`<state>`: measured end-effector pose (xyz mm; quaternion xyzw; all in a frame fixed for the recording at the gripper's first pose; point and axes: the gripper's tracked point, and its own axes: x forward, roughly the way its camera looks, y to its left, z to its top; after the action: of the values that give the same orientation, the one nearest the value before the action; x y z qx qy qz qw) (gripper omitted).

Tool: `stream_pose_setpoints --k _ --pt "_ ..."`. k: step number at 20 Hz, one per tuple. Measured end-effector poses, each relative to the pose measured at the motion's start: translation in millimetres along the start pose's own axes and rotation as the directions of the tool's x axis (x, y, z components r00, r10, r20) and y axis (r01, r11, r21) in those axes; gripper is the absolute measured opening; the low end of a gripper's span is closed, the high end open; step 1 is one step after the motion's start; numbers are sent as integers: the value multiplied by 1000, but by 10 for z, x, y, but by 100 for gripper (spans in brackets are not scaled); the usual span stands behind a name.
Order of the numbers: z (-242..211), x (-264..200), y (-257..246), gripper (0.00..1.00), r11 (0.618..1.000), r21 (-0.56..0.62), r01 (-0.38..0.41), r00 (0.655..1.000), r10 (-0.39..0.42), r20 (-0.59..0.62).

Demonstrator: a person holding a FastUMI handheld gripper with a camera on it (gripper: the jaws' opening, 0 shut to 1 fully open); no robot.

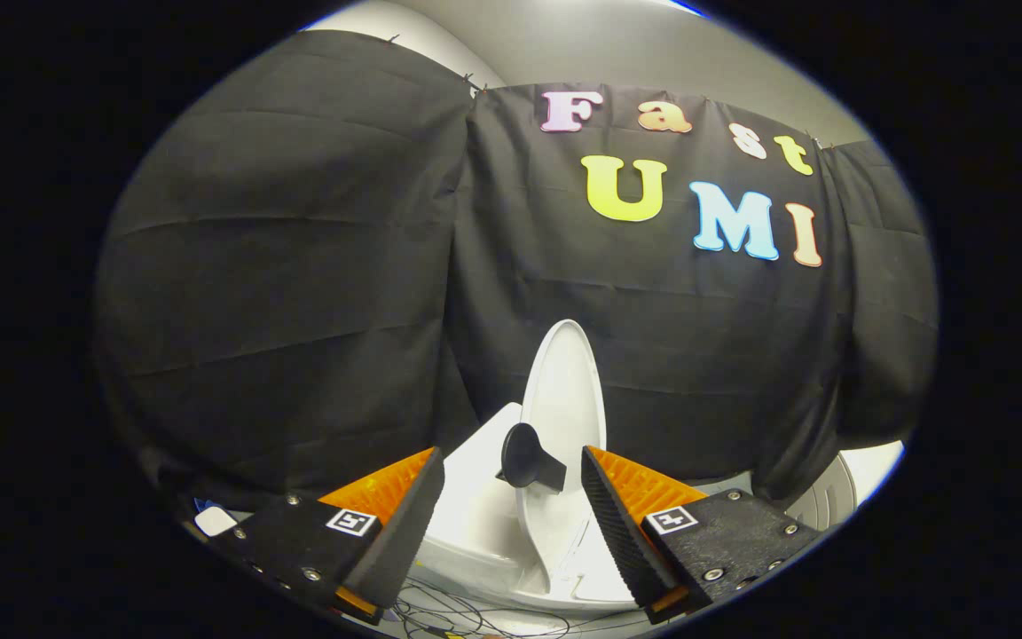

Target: Open the toilet lid.

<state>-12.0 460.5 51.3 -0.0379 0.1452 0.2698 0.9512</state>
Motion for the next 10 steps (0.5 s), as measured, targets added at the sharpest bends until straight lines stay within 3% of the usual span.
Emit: stream_pose_setpoints --k 5,10 --pt "401 -468 -520 95 997 72 -17 993 8 120" --pt "820 -808 -1363 95 994 78 81 973 -95 210"
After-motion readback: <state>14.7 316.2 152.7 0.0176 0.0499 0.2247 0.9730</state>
